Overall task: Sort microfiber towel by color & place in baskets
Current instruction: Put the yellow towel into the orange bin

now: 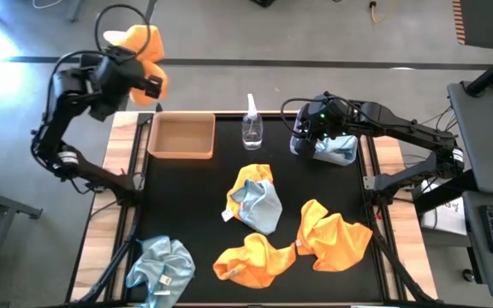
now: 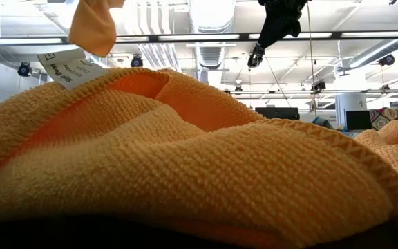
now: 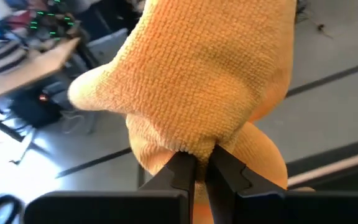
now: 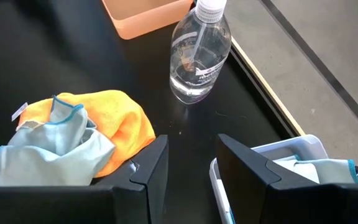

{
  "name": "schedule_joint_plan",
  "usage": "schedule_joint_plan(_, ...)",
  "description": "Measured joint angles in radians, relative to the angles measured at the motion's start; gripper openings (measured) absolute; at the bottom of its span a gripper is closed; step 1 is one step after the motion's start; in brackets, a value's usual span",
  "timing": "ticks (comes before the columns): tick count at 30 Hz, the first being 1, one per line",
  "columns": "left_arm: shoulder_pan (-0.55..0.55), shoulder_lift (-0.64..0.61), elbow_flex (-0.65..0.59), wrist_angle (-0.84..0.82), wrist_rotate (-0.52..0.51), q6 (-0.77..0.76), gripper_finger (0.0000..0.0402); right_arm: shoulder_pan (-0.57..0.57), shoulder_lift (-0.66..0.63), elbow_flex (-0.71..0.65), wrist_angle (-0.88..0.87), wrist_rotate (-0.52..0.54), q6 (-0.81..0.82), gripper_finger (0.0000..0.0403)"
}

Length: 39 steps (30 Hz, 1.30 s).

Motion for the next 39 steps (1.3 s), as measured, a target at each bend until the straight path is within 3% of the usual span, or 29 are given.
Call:
schedule_joint_plan(4,0.023,-0.071,-0.08,0.107,0.113,0.097,0.0008,0.0,0.0,0.0,0.0,0.0,-0.011,0.013)
schedule_joint_plan(9,0.062,-0.174,-0.267,0.298,0.243,0.181,0.0008,0.0,0.0,0.0,0.001,0.0,-0.011,0.013)
schedule_joint_plan(21,0.198,-0.378,-0.775,0.658,0.49,0.176,0.0008,0.0,0.0,0.0,0.001,0.0,0.013,0.013)
schedule_joint_plan(28,0.235,-0.42,-0.933,0.706,0.509,0.113,0.0008,0.0,0.0,0.0,0.0,-0.001,0.04,0.013)
schedule_joint_plan(39,0.242,-0.441,-1.035,0.711,0.539,0.002,0.0011,0.0,0.0,0.0,-0.002,0.0,0.04,0.013)
